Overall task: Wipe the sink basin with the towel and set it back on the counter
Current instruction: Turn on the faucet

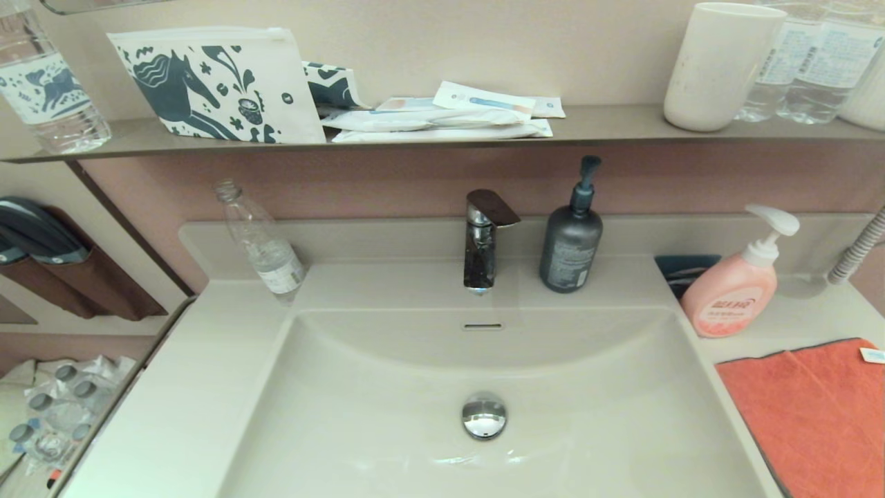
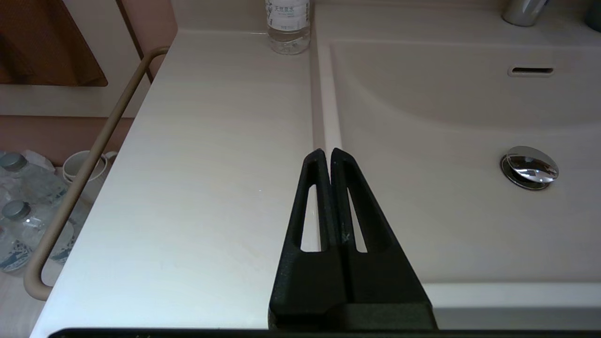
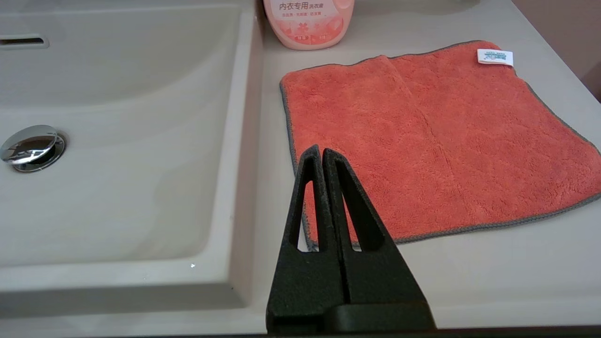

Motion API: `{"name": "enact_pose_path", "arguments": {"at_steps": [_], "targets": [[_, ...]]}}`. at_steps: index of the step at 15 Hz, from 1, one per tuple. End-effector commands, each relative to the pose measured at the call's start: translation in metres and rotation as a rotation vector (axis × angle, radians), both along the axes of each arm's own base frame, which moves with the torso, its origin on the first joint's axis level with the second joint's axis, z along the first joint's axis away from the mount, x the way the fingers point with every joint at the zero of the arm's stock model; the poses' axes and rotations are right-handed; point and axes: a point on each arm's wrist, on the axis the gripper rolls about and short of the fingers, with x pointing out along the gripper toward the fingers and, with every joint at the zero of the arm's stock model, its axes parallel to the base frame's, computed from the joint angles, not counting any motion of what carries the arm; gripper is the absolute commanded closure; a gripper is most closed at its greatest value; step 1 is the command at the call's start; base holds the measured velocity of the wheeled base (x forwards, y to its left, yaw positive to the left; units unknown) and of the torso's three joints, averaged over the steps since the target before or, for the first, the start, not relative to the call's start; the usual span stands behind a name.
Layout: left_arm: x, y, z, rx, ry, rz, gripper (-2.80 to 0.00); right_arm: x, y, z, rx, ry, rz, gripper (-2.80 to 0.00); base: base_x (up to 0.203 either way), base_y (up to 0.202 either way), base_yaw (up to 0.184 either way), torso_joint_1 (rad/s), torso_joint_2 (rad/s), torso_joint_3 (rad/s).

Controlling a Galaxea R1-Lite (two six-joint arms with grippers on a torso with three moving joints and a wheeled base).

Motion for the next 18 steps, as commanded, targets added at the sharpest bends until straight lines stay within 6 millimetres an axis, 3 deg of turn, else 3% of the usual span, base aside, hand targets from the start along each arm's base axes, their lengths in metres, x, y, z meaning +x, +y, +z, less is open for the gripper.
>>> {"name": "enact_pose_path", "arguments": {"at_steps": [1, 18], "targets": [[0.0001, 0.0000, 0.0001, 0.000, 0.001, 0.000, 0.00, 0.0000, 0.0000, -0.0001, 0.000, 0.000, 0.000, 0.00, 0.000, 0.000, 0.000, 0.000, 0.00, 0.000], [0.0001, 0.0000, 0.0001, -0.001, 0.001, 0.000, 0.00, 0.0000, 0.0000, -0.0001, 0.000, 0.000, 0.000, 0.00, 0.000, 0.000, 0.000, 0.000, 0.00, 0.000]]}}
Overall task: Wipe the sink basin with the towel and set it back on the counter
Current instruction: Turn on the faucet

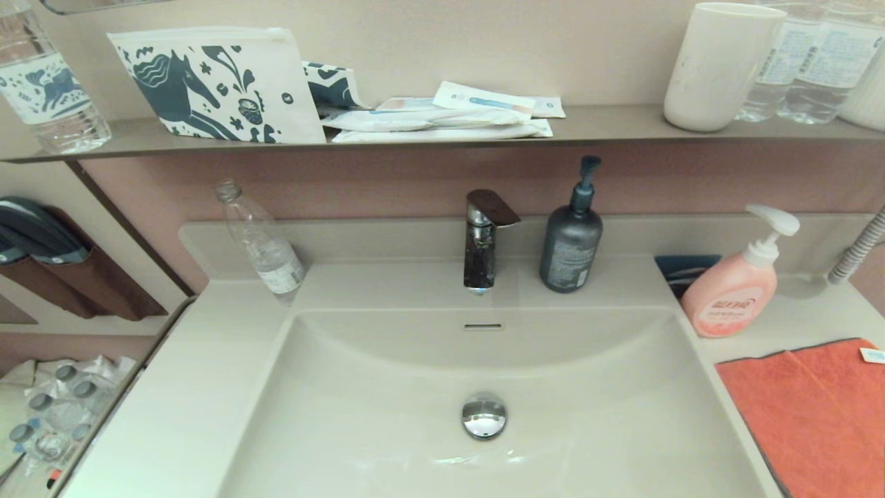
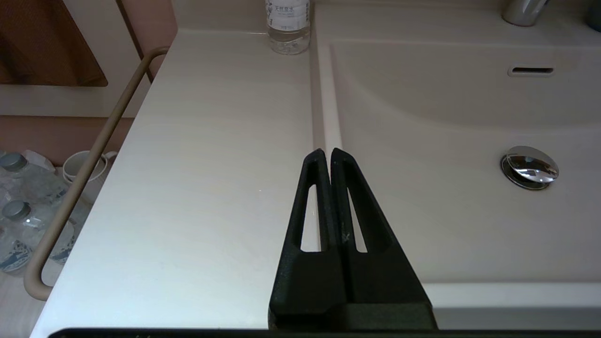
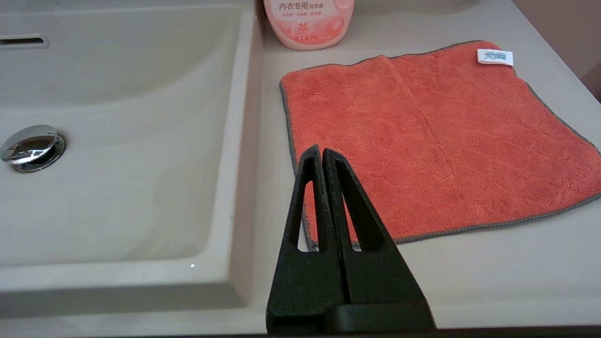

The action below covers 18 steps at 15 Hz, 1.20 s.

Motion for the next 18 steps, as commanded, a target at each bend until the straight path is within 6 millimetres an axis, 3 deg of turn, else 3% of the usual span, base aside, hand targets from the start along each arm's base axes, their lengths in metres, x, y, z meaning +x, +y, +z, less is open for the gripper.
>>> {"name": "enact_pose_path", "arguments": {"at_steps": [1, 13, 18], "targets": [[0.000, 0.000, 0.000, -0.001, 0.001, 0.000, 0.00, 0.000, 0.000, 0.000, 0.000, -0.001, 0.000, 0.00, 0.000, 0.000, 0.000, 0.000, 0.00, 0.000], [0.000, 0.000, 0.001, 0.022, -0.004, -0.011, 0.00, 0.000, 0.000, 0.000, 0.000, 0.000, 0.000, 0.00, 0.000, 0.000, 0.000, 0.000, 0.00, 0.000], [0.000, -0.001, 0.036, 0.036, -0.001, -0.051, 0.00, 0.000, 0.000, 0.000, 0.000, 0.000, 0.000, 0.00, 0.000, 0.000, 0.000, 0.000, 0.00, 0.000]]}}
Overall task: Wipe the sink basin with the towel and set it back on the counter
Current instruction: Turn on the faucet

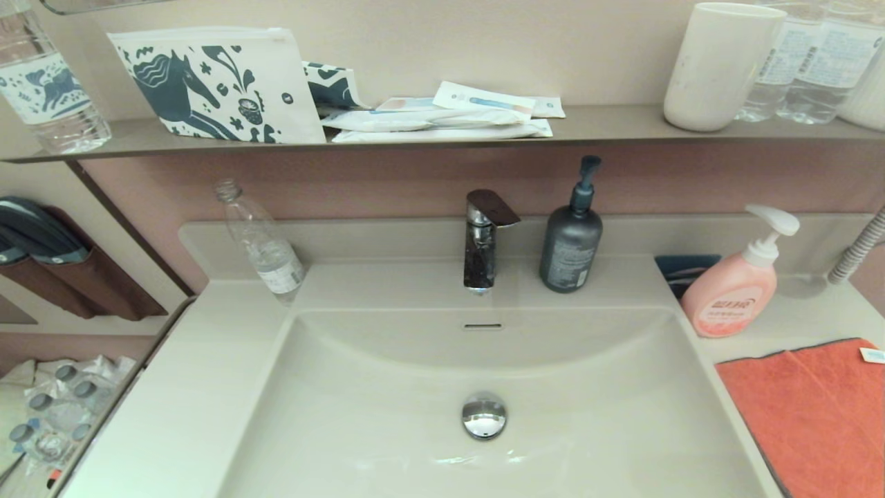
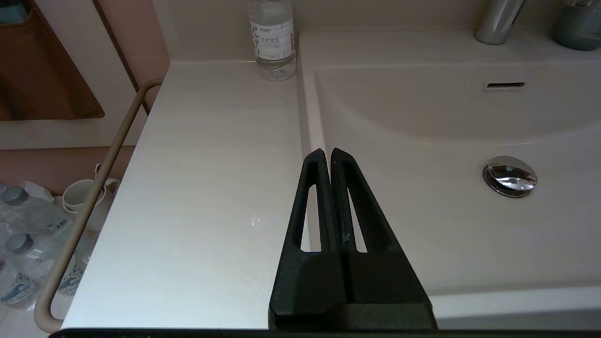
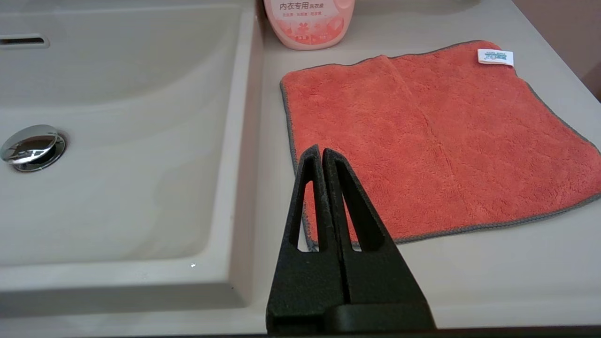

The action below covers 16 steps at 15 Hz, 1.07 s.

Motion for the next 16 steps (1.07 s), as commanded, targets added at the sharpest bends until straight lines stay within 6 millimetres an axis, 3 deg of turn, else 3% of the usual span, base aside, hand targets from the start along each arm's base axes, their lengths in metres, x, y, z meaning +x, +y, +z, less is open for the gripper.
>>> {"name": "enact_pose_path", "arguments": {"at_steps": [1, 5, 7, 13, 16], "targets": [[0.007, 0.000, 0.017, 0.000, 0.048, -0.017, 0.00, 0.000, 0.000, 0.000, 0.000, 0.000, 0.000, 0.00, 0.000, 0.000, 0.000, 0.000, 0.00, 0.000], [0.016, -0.003, 0.037, 0.000, 0.085, -0.175, 0.00, 0.000, 0.000, 0.000, 0.000, 0.000, 0.000, 0.00, 0.000, 0.000, 0.000, 0.000, 0.00, 0.000], [0.031, -0.004, 0.050, -0.003, 0.133, -0.201, 0.00, 0.000, 0.000, 0.000, 0.000, 0.000, 0.000, 0.00, 0.000, 0.000, 0.000, 0.000, 0.00, 0.000], [0.116, -0.009, 0.086, -0.015, 0.171, -0.254, 0.00, 0.000, 0.000, 0.000, 0.000, 0.000, 0.000, 0.00, 0.000, 0.000, 0.000, 0.000, 0.00, 0.000], [0.158, -0.025, 0.109, -0.022, 0.136, -0.337, 0.00, 0.000, 0.000, 0.000, 0.000, 0.000, 0.000, 0.00, 0.000, 0.000, 0.000, 0.000, 0.00, 0.000]]}}
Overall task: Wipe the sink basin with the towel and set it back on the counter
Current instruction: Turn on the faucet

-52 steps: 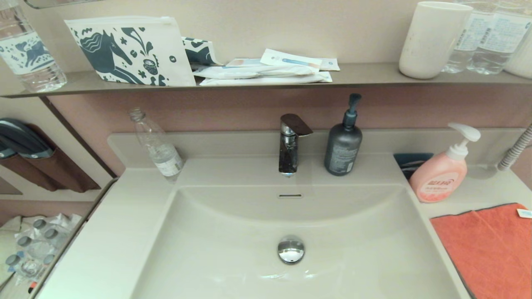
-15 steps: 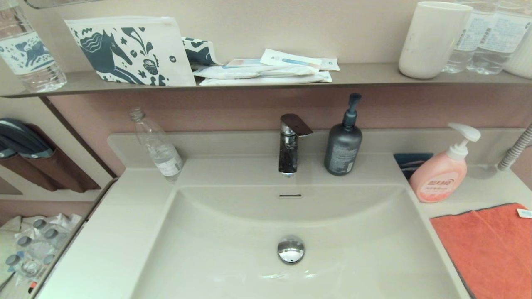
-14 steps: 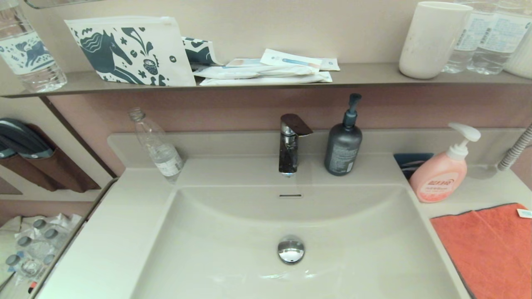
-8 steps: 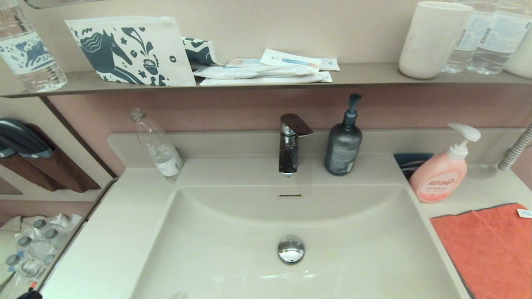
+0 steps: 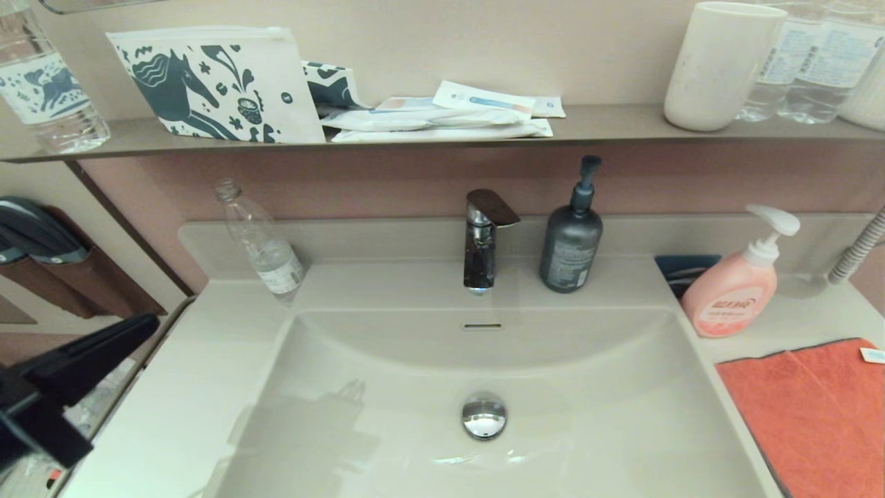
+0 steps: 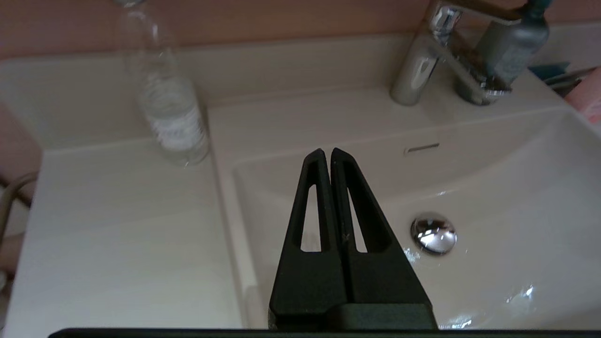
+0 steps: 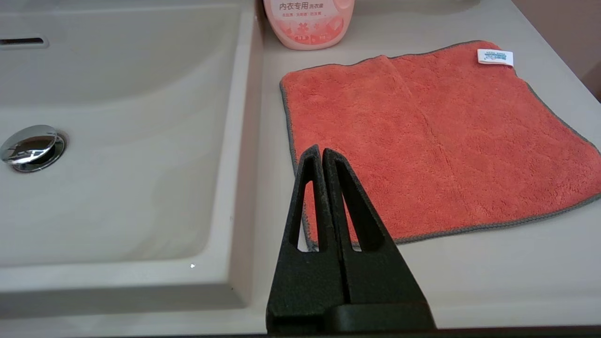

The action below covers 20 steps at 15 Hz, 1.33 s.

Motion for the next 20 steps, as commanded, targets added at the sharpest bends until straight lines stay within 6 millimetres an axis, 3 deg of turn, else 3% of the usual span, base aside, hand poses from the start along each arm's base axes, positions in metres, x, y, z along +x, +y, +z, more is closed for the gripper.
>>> {"name": "enact_pose_path", "arguments": {"at_steps": [1, 5, 9, 14, 16, 20], "targets": [[0.044, -0.022, 0.008, 0.002, 0.055, -0.074, 0.00, 0.000, 0.000, 0.000, 0.000, 0.000, 0.000, 0.00, 0.000, 0.000, 0.000, 0.000, 0.00, 0.000], [0.078, -0.080, 0.022, -0.049, 0.093, -0.123, 0.00, 0.000, 0.000, 0.000, 0.000, -0.001, 0.000, 0.00, 0.000, 0.000, 0.000, 0.000, 0.00, 0.000], [0.113, -0.119, 0.014, -0.066, 0.087, -0.149, 0.00, 0.000, 0.000, 0.000, 0.000, 0.000, 0.000, 0.00, 0.000, 0.000, 0.000, 0.000, 0.00, 0.000], [0.111, -0.181, 0.001, -0.106, 0.015, -0.139, 0.00, 0.000, 0.000, 0.000, 0.000, 0.000, 0.000, 0.00, 0.000, 0.000, 0.000, 0.000, 0.00, 0.000], [0.115, -0.194, 0.005, -0.105, -0.005, -0.129, 0.00, 0.000, 0.000, 0.000, 0.000, 0.000, 0.000, 0.00, 0.000, 0.000, 0.000, 0.000, 0.00, 0.000], [0.121, -0.218, -0.014, -0.034, 0.019, -0.169, 0.00, 0.000, 0.000, 0.000, 0.000, 0.000, 0.000, 0.00, 0.000, 0.000, 0.000, 0.000, 0.00, 0.000]]}}
